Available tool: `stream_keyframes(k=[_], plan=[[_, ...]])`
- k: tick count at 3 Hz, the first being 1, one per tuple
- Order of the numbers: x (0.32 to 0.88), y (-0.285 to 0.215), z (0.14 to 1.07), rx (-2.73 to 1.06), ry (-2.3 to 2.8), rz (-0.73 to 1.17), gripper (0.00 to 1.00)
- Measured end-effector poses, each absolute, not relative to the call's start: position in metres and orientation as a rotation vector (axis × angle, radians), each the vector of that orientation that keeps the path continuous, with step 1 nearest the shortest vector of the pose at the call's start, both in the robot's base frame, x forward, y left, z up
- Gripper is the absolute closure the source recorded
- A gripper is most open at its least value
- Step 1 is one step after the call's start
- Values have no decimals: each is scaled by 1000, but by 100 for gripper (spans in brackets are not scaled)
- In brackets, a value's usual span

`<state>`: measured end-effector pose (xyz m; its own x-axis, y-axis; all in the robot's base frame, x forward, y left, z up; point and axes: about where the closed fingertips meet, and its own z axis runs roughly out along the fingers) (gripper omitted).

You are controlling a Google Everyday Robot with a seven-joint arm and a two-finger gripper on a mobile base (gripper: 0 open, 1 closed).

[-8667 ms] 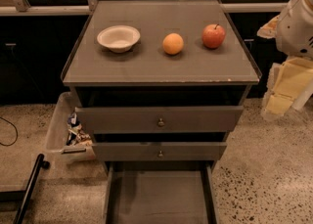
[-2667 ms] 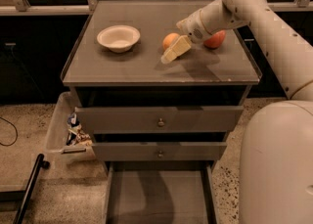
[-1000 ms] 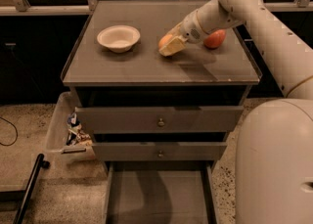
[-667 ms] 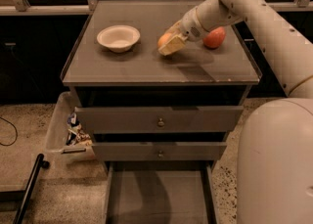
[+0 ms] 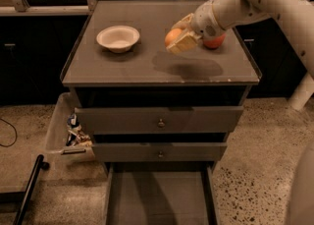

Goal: Place orange into bottom drawer

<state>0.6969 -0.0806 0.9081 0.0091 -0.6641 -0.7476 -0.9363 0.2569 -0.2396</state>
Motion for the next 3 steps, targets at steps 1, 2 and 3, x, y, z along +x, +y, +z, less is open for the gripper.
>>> stream_keyframes(k=[1, 2, 3], plan=[[650, -98, 913, -1492, 1701, 399, 100], [602, -118, 902, -1483, 1729, 389, 100], [529, -163, 873, -1452, 1837, 351, 100]])
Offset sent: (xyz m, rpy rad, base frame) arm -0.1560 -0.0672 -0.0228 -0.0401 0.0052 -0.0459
